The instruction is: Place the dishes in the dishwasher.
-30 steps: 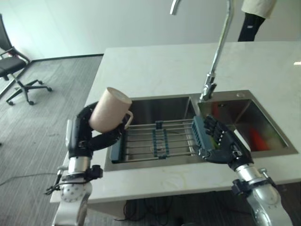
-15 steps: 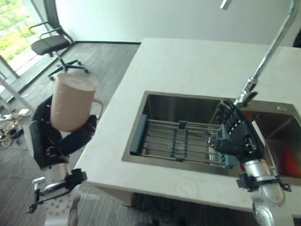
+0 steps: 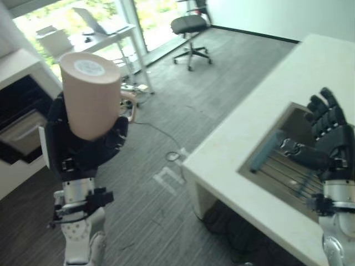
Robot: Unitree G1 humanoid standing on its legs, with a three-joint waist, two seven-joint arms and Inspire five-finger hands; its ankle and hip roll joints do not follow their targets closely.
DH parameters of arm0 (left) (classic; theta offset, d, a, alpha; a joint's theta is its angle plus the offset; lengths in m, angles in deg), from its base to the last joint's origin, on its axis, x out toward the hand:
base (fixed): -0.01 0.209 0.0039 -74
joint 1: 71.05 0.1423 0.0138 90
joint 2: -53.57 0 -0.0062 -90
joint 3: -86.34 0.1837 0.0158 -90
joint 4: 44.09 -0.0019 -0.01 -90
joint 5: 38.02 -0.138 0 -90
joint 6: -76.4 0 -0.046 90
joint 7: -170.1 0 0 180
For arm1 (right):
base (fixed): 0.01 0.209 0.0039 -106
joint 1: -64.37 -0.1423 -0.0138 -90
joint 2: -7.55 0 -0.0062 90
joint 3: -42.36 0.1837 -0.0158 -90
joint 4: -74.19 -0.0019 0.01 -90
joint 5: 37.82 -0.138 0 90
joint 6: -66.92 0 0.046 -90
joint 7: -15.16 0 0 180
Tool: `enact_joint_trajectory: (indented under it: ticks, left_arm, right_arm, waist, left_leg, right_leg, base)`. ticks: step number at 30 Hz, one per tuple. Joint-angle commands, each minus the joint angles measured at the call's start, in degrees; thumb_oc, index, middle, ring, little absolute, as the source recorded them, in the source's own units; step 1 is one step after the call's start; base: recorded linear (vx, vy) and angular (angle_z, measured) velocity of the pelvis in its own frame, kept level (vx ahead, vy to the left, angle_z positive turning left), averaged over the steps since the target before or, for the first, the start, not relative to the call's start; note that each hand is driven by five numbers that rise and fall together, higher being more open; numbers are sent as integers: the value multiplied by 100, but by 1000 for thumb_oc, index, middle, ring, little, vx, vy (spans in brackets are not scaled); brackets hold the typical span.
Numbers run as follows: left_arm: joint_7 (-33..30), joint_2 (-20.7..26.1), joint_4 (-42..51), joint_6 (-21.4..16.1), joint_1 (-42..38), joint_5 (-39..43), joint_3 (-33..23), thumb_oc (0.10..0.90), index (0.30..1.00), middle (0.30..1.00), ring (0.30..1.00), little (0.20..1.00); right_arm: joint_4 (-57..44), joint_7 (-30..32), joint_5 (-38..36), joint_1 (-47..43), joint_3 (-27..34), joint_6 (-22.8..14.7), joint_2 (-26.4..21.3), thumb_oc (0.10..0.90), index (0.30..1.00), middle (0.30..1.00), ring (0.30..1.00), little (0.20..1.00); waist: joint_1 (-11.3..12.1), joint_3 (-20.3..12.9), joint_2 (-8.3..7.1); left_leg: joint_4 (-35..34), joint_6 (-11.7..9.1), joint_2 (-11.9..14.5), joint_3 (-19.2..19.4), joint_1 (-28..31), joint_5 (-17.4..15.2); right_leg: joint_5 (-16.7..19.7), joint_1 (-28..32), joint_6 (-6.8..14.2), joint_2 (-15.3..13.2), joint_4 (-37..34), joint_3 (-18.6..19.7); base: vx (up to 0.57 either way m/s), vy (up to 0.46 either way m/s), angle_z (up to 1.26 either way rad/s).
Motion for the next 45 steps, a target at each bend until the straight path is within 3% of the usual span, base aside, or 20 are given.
enact_joint_trajectory:
  ticks: [1, 4, 8, 11, 12, 13, 14, 16, 18, 19, 23, 31, 45]
  left_arm:
    - [285, 397, 717, -535, -20, 101, -291, 400, 300, 300, 300, 300]
    - [241, 373, 836, -439, 8, 54, -294, 400, 300, 300, 300, 300]
    - [-58, 423, 893, -295, -84, -69, -245, 400, 300, 300, 300, 300]
    - [-113, 464, 864, -268, -179, -161, -66, 400, 300, 300, 300, 300]
    - [-116, 486, 805, -274, -247, -144, 47, 400, 300, 300, 300, 300]
    - [-181, 477, 710, -277, -349, -196, 198, 400, 300, 300, 300, 300]
    - [-234, 455, 651, -290, -413, -262, 288, 400, 300, 300, 300, 300]
    - [-394, 406, 558, -292, -507, -447, 404, 400, 300, 300, 300, 300]
    - [-597, 399, 522, -313, -487, -557, 368, 400, 300, 300, 300, 300]
    - [-772, 357, 599, -309, -335, -522, 213, 400, 300, 300, 300, 300]
    - [-929, 359, 661, -292, -210, -560, 129, 400, 300, 300, 300, 300]
    - [-980, 348, 753, -332, -6, -512, 23, 400, 300, 300, 300, 300]
    - [-1832, 285, 828, -649, 19, -1093, -9, 400, 300, 300, 300, 300]
  right_arm:
    - [-467, 30, 89, -380, 479, -707, 108, 800, 900, 900, 900, 900]
    - [-613, 20, 361, -310, 332, -688, 330, 800, 900, 900, 900, 900]
    - [-688, 34, 412, -316, 190, -618, 430, 800, 900, 900, 900, 900]
    - [-650, 130, 411, -288, 210, -651, 383, 800, 900, 900, 900, 900]
    - [-606, 193, 393, -265, 247, -678, 330, 800, 900, 900, 900, 900]
    - [-547, 190, 326, -262, 298, -674, 233, 800, 900, 900, 900, 900]
    - [-502, 177, 297, -281, 318, -668, 175, 800, 900, 900, 900, 900]
    - [-456, 88, 235, -332, 333, -630, 114, 800, 900, 900, 900, 900]
    - [-433, -89, 98, -379, 303, -626, 86, 800, 900, 900, 900, 900]
    - [-479, -85, 151, -533, 119, -580, 110, 800, 900, 900, 900, 900]
    - [-496, -112, 155, -596, -8, -493, 102, 800, 900, 900, 900, 900]
    - [-566, -203, 86, -488, -28, -437, 61, 800, 900, 900, 900, 900]
    - [-717, -197, 117, -407, -71, -366, 45, 800, 900, 900, 900, 900]
  waist:
    - [152, -494, -18]
    - [306, -445, -39]
    - [404, -381, -45]
    - [285, -326, -68]
    - [145, -294, -94]
    - [-2, -317, -113]
    - [-62, -332, -125]
    - [-126, -384, -171]
    - [-54, -391, -180]
    - [184, -449, -180]
    - [288, -495, -164]
    - [281, -560, -110]
    - [285, -586, -92]
  left_leg:
    - [680, -461, 440, -375, 87, -1219]
    - [680, -349, 224, -620, -26, -1374]
    - [680, -152, -12, -965, -159, -1432]
    - [680, -92, -187, -1481, -322, -1330]
    - [680, -51, -274, -1713, -488, -1131]
    - [680, -54, -384, -2119, -631, -1027]
    - [680, -64, -430, -2287, -694, -973]
    - [680, -52, -520, -2423, -825, -887]
    - [680, -38, -514, -2401, -841, -872]
    - [680, -35, -448, -2360, -849, -877]
    - [680, -87, -336, -2319, -810, -869]
    - [680, -188, -237, -2382, -783, -844]
    - [680, -252, -185, -2426, -819, -814]
  right_leg:
    - [311, 524, 903, 50, -552, -254]
    - [691, 576, 1080, -258, -552, -381]
    - [874, 678, 1149, -306, -552, -317]
    - [499, 565, 1055, 197, -552, 511]
    - [327, 436, 880, 575, -552, 983]
    - [-24, 387, 818, 1057, -552, 1706]
    - [-172, 374, 800, 1248, -552, 2020]
    - [-132, 284, 820, 1392, -552, 2347]
    - [-178, 333, 845, 1358, -552, 2281]
    - [-344, 401, 884, 1229, -552, 2052]
    - [-459, 500, 883, 1181, -552, 1888]
    - [-565, 554, 795, 1268, -552, 1892]
    - [-630, 621, 767, 1252, -552, 1803]
  base:
    - [-85, 352, 57]
    - [-42, 345, 43]
    - [-29, 346, 45]
    - [-28, 113, 73]
    - [-29, 9, 119]
    - [-13, 0, 143]
    - [42, 5, 175]
    - [35, 0, 206]
    - [34, -80, 150]
    - [3, -153, 59]
    - [26, -108, 3]
    - [29, -77, 6]
    - [-3, 4, 4]
